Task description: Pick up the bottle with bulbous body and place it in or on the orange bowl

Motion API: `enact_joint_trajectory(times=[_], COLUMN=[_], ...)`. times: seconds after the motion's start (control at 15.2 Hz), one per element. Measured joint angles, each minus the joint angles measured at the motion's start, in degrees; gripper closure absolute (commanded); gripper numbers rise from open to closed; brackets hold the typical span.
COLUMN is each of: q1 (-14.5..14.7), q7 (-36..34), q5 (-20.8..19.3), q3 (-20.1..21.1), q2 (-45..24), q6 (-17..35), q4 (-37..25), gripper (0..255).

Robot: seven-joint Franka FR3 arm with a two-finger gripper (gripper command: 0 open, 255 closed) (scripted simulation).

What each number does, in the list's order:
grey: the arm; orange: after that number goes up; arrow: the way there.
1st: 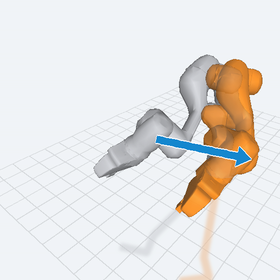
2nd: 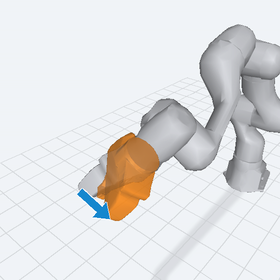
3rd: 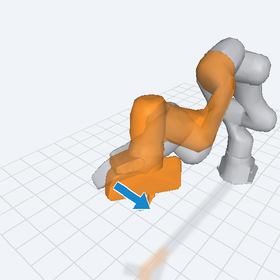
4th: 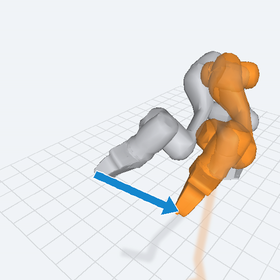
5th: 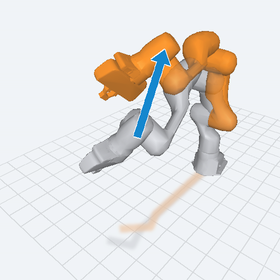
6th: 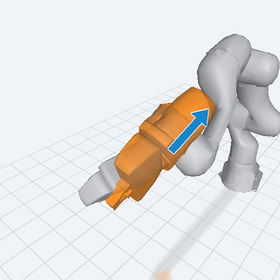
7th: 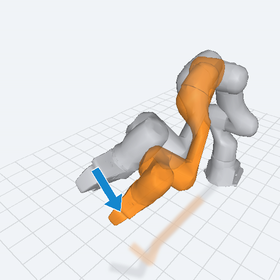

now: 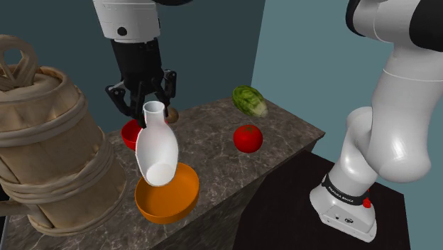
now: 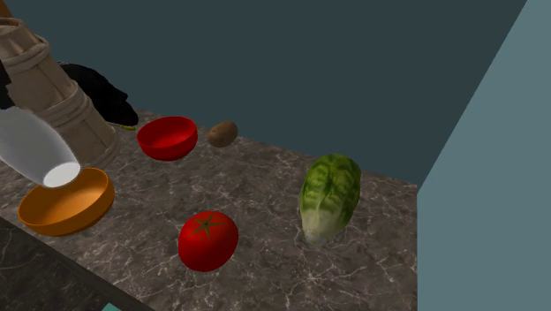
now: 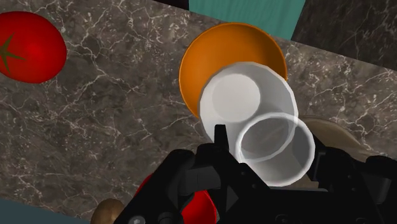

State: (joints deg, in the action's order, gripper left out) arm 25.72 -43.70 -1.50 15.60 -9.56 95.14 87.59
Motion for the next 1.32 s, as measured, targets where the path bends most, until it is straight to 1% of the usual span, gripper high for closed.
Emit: enact_joint_trajectory(times=[0.46,0.92,0.99,1.32], q1=[-0.19,-0.17,-0.16,-0.16], q7=[0.16,0.09,0.09,0.08], q5=[0.02,0.06,0.06,0.06], q3=[-0.12,-0.09,-0.09,-0.08], q2=[0.15,0.32,0.32,0.33], q6=[5.56,6.56,6.56,6.56], q4=[5.7,6.83,6.84,6.82], gripper=[255,255,0,0])
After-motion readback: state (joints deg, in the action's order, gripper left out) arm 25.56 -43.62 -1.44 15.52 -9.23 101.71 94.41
